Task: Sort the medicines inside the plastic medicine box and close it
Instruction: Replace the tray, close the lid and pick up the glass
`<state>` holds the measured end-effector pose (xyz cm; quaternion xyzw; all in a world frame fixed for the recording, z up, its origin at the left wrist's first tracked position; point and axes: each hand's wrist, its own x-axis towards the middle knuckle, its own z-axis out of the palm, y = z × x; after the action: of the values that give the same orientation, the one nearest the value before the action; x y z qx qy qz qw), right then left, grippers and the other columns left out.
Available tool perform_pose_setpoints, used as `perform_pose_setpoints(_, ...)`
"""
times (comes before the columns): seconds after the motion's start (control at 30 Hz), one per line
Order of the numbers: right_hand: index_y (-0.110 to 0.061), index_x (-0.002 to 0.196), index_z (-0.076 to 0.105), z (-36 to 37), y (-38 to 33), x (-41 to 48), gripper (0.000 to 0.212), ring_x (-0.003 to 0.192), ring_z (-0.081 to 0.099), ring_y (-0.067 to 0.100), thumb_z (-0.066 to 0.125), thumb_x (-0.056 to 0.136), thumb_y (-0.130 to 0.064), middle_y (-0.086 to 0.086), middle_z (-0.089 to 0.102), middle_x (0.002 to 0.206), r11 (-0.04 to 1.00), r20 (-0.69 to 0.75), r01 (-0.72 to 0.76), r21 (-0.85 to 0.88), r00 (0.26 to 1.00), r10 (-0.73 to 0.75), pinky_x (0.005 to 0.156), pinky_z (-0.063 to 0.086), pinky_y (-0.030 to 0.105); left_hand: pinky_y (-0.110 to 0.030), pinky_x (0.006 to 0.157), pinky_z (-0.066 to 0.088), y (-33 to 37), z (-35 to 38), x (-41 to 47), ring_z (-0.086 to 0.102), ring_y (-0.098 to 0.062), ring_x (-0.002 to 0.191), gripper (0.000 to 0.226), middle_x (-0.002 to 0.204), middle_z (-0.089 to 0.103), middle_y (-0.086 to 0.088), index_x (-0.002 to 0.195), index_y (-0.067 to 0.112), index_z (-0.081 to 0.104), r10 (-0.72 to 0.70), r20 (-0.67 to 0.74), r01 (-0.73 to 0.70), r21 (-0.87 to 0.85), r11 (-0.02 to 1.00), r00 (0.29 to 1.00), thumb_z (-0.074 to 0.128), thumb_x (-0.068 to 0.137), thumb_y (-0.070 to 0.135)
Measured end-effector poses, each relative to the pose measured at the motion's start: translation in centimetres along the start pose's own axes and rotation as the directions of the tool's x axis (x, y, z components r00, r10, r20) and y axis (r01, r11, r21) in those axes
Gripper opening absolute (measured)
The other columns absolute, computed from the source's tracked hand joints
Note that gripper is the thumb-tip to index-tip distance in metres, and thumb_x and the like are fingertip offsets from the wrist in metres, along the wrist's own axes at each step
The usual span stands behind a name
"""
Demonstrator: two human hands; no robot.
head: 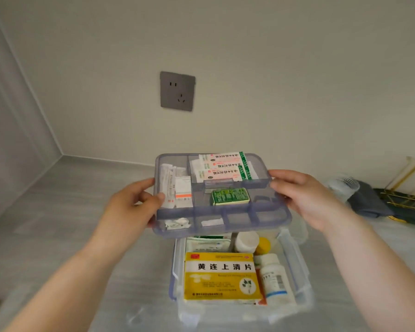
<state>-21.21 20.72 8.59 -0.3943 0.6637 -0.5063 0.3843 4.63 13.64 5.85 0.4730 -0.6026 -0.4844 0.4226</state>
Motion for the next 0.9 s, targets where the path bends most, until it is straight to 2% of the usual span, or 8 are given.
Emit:
perform_pose_setpoints(0.1,-0.018,0.103,0.054,-1.5,2.3,-4.0,0.032,0.063,0.049,0.013,0.045,0.085,0.007,0.002,0.053,0.075,0.996,-0.087,-0.005,-0.084,0.996,-0.002,0.048,0.046,0.011,-0.001,0.043,0.038,-1.5,1.3,-2.8,0.052,0.003,0.037,0.032,0.038,0.055,0.008,0.107,0.017,0.058,0.007,0.066,-0.012,0.085,0.996,0.998,0.059,0.079,0.000)
perform_pose_setpoints(0.23,-0.013,0.109,0.055,-2.0,6.1,-7.0,0.031,0.063,0.046,0.013,0.047,0.085,0.006,-0.001,0.050,0.073,0.979,-0.181,-0.067,-0.195,0.983,0.031,0.052,0.042,0.013,0.000,0.048,0.038,-3.2,2.8,-5.3,0.053,-0.006,0.054,0.033,0.055,0.055,0.003,0.111,0.014,0.058,-0.017,0.079,-0.001,0.228,0.974,0.997,0.060,0.079,0.005)
perform_pose_setpoints(0.4,-0.008,0.111,0.057,-1.3,9.0,-7.7,0.029,0.068,0.048,0.017,0.047,0.085,0.001,-0.002,0.051,0.073,0.933,-0.263,-0.070,-0.352,0.964,-0.027,0.057,0.040,0.016,-0.028,0.060,0.041,-4.7,3.9,-6.9,0.051,-0.013,0.062,0.034,0.063,0.051,0.005,0.116,0.014,0.053,-0.005,0.046,-0.013,0.375,0.927,0.999,0.052,0.083,0.007)
perform_pose_setpoints(0.47,-0.006,0.110,0.058,-1.1,9.4,-7.4,0.029,0.069,0.048,0.019,0.047,0.084,0.001,0.003,0.053,0.076,0.915,-0.300,-0.069,-0.397,0.952,-0.059,0.062,0.038,0.025,-0.035,0.080,0.042,-5.0,4.3,-7.1,0.053,-0.023,0.080,0.035,0.078,0.053,0.002,0.117,0.011,0.053,0.018,0.017,-0.024,0.434,0.901,1.000,0.053,0.082,0.008)
perform_pose_setpoints(0.57,-0.002,0.111,0.058,-0.9,9.8,-7.0,0.029,0.085,0.053,0.028,0.048,0.084,0.000,0.014,0.059,0.092,0.891,-0.321,-0.077,-0.448,0.944,-0.080,0.077,0.040,0.031,-0.041,0.100,0.032,-5.4,4.6,-6.9,0.045,-0.031,0.115,0.034,0.119,0.054,-0.012,0.117,0.011,0.054,-0.005,-0.013,0.010,0.469,0.883,1.000,0.053,0.083,0.009)
perform_pose_setpoints(0.67,-0.002,0.112,0.057,-0.6,10.3,-6.9,0.031,0.106,0.052,0.032,0.050,0.083,0.001,0.018,0.056,0.113,0.843,-0.309,-0.053,-0.536,0.941,-0.138,0.094,0.038,0.033,-0.040,0.106,0.025,-5.9,4.6,-6.7,0.040,-0.029,0.123,0.039,0.134,0.046,-0.011,0.124,0.013,0.047,0.006,0.066,-0.040,0.543,0.839,0.998,0.050,0.085,0.014)
perform_pose_setpoints(0.77,-0.003,0.115,0.054,-0.2,10.9,-7.1,0.033,0.109,0.051,0.028,0.051,0.083,0.001,0.016,0.051,0.119,0.848,-0.310,-0.023,-0.529,0.936,-0.167,0.090,0.034,0.024,-0.037,0.109,0.020,-6.1,4.7,-6.9,0.035,-0.025,0.127,0.046,0.139,0.041,-0.008,0.130,0.015,0.038,0.013,0.120,-0.078,0.551,0.831,0.993,0.035,0.085,0.027)
perform_pose_setpoints(0.9,-0.001,0.112,0.056,-0.8,10.5,-6.2,0.029,0.104,0.052,0.027,0.056,0.083,-0.006,0.017,0.053,0.116,0.864,-0.308,0.006,-0.503,0.933,-0.186,0.087,0.035,0.025,-0.037,0.113,0.014,-5.9,4.8,-6.1,0.025,-0.024,0.134,0.046,0.146,0.031,-0.007,0.133,0.016,0.033,0.052,0.149,-0.124,0.529,0.840,0.988,0.042,0.088,0.009)
